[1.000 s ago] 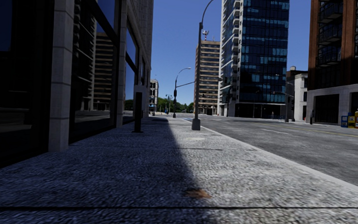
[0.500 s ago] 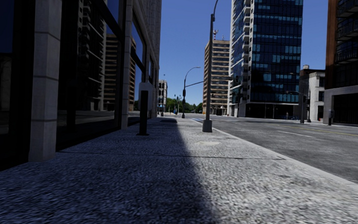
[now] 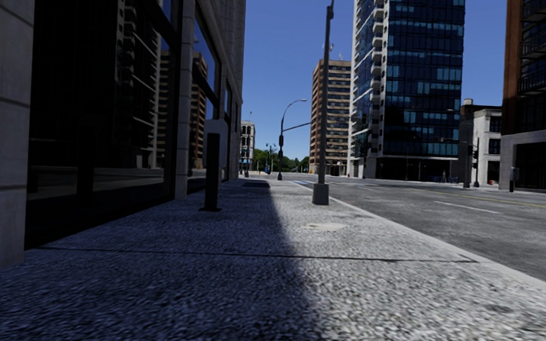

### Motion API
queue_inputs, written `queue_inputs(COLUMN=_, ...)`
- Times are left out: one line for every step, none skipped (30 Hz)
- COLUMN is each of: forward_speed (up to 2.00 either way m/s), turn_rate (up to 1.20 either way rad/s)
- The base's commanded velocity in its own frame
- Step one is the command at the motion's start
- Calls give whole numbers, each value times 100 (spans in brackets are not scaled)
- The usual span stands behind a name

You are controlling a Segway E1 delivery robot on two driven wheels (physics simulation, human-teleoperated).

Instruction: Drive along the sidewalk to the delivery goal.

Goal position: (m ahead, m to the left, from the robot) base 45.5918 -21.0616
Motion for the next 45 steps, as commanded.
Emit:
queue_inputs(forward_speed=147, turn_rate=0)
queue_inputs(forward_speed=147, turn_rate=0)
queue_inputs(forward_speed=147, turn_rate=0)
queue_inputs(forward_speed=147, turn_rate=0)
queue_inputs(forward_speed=147, turn_rate=0)
queue_inputs(forward_speed=147, turn_rate=0)
queue_inputs(forward_speed=147, turn_rate=0)
queue_inputs(forward_speed=147, turn_rate=0)
queue_inputs(forward_speed=147, turn_rate=0)
queue_inputs(forward_speed=147, turn_rate=0)
queue_inputs(forward_speed=147, turn_rate=0)
queue_inputs(forward_speed=147, turn_rate=0)
queue_inputs(forward_speed=147, turn_rate=0)
queue_inputs(forward_speed=147, turn_rate=0)
queue_inputs(forward_speed=147, turn_rate=0)
queue_inputs(forward_speed=147, turn_rate=0)
queue_inputs(forward_speed=147, turn_rate=0)
queue_inputs(forward_speed=147, turn_rate=0)
queue_inputs(forward_speed=147, turn_rate=0)
queue_inputs(forward_speed=147, turn_rate=0)
queue_inputs(forward_speed=147, turn_rate=0)
queue_inputs(forward_speed=147, turn_rate=0)
queue_inputs(forward_speed=147, turn_rate=0)
queue_inputs(forward_speed=147, turn_rate=0)
queue_inputs(forward_speed=147, turn_rate=0)
queue_inputs(forward_speed=147, turn_rate=0)
queue_inputs(forward_speed=147, turn_rate=0)
queue_inputs(forward_speed=147, turn_rate=0)
queue_inputs(forward_speed=147, turn_rate=0)
queue_inputs(forward_speed=147, turn_rate=0)
queue_inputs(forward_speed=147, turn_rate=0)
queue_inputs(forward_speed=147, turn_rate=0)
queue_inputs(forward_speed=147, turn_rate=0)
queue_inputs(forward_speed=147, turn_rate=0)
queue_inputs(forward_speed=147, turn_rate=0)
queue_inputs(forward_speed=147, turn_rate=0)
queue_inputs(forward_speed=147, turn_rate=0)
queue_inputs(forward_speed=147, turn_rate=0)
queue_inputs(forward_speed=147, turn_rate=0)
queue_inputs(forward_speed=147, turn_rate=0)
queue_inputs(forward_speed=147, turn_rate=0)
queue_inputs(forward_speed=147, turn_rate=0)
queue_inputs(forward_speed=147, turn_rate=0)
queue_inputs(forward_speed=147, turn_rate=0)
queue_inputs(forward_speed=147, turn_rate=0)
